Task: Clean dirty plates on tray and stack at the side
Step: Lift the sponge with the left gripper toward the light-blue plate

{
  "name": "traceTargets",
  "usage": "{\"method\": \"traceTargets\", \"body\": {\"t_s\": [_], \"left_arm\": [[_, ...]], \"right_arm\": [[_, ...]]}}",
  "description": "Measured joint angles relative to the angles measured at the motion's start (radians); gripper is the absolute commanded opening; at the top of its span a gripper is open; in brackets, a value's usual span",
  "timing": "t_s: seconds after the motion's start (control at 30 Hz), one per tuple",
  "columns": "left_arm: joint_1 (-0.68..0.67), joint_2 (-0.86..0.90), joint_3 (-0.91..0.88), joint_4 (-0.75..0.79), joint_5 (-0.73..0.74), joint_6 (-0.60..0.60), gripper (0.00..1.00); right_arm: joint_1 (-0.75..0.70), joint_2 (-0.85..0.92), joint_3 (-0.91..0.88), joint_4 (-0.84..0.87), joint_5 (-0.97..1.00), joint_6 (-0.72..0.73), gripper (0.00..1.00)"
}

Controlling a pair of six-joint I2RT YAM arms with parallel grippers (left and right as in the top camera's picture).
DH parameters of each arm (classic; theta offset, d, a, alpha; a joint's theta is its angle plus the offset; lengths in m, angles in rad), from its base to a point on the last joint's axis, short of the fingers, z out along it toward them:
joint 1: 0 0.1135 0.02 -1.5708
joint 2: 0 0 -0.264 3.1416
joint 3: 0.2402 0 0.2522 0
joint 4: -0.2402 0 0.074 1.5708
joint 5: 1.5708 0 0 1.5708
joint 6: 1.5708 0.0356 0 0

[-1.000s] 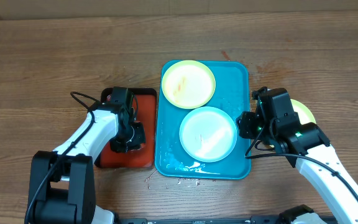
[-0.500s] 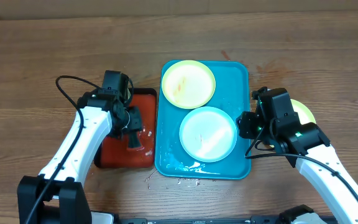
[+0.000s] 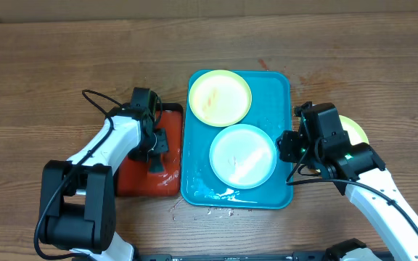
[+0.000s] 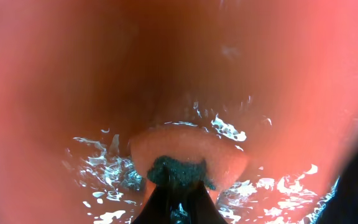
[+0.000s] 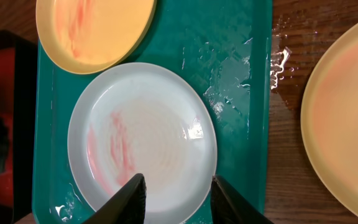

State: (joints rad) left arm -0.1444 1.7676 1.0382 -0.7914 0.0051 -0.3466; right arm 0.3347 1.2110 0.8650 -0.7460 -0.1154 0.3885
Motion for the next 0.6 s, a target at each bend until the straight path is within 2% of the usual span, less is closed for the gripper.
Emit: {"method": "traceTargets", "body": {"t_s": [0.03, 0.1, 0.2, 0.33, 0.43, 0.5, 0.6], "left_arm": [[0.000, 0.000, 0.013, -0.029, 0.002, 0.001, 0.04], [0.000, -0.003, 0.044, -0.087, 0.006, 0.005, 0.27], [0.000, -0.033, 0.110, -0.174, 0.010, 0.008, 0.46], [0.000, -0.101, 0.174, -0.238, 0.013, 0.009, 0.51], [0.000, -0.123, 0.169, -0.247, 0.013, 0.009, 0.51], [0.000, -0.123, 0.136, -0.225, 0.013, 0.009, 0.50], [0.000, -0.123, 0.044, -0.147, 0.013, 0.009, 0.44]], "right_arm": [[0.000, 0.000, 0.000, -0.002, 0.000, 0.000, 0.36], [0.000, 0.000, 0.000, -0.004, 0.000, 0.000, 0.36], [0.000, 0.000, 0.000, -0.008, 0.000, 0.000, 0.36], [0.000, 0.000, 0.000, -0.008, 0.000, 0.000, 0.36], [0.000, 0.000, 0.000, -0.009, 0.000, 0.000, 0.35], [0.000, 0.000, 0.000, -0.010, 0.000, 0.000, 0.36], [0.000, 0.000, 0.000, -0.010, 0.000, 0.000, 0.36]]}}
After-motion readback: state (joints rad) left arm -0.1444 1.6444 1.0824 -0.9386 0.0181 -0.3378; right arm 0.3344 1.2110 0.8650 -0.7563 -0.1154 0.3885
